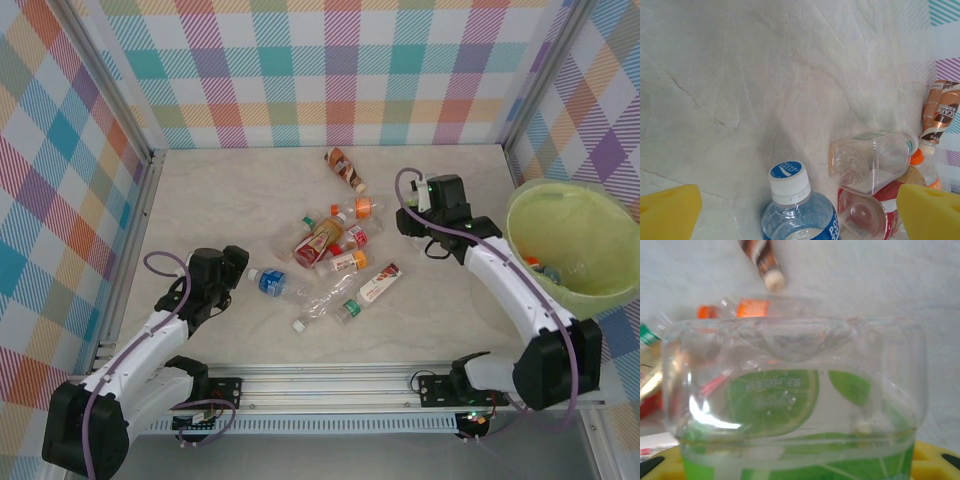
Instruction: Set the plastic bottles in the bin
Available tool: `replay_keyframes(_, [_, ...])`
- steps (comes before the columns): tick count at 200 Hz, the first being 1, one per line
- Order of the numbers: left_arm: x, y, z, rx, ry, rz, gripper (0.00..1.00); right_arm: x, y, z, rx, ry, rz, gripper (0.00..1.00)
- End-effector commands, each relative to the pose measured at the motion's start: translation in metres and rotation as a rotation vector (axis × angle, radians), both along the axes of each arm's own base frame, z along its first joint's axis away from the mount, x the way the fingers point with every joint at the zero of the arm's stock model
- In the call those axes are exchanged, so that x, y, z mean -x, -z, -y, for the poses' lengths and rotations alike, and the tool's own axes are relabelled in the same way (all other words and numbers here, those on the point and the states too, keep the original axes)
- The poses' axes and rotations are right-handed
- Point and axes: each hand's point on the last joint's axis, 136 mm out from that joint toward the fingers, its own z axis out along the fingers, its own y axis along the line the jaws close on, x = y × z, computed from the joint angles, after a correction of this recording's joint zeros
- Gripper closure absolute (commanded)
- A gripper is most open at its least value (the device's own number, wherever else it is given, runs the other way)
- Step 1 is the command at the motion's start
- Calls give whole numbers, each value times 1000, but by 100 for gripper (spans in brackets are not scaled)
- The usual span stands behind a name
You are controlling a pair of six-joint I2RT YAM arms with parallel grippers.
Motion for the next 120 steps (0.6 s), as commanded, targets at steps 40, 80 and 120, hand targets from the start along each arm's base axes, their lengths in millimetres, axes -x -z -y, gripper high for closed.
replay_keyframes(40, [-6, 0, 3, 26, 3, 18, 0, 34, -127, -6, -223, -33, 315, 54])
replay_keyframes(80, [-8, 1, 7, 34, 21, 12, 0, 63, -179, 19, -206, 18, 485, 55])
replay_keyframes(120, [-11, 4, 8, 36, 21, 4, 0, 87, -201, 48, -82, 76, 575, 58])
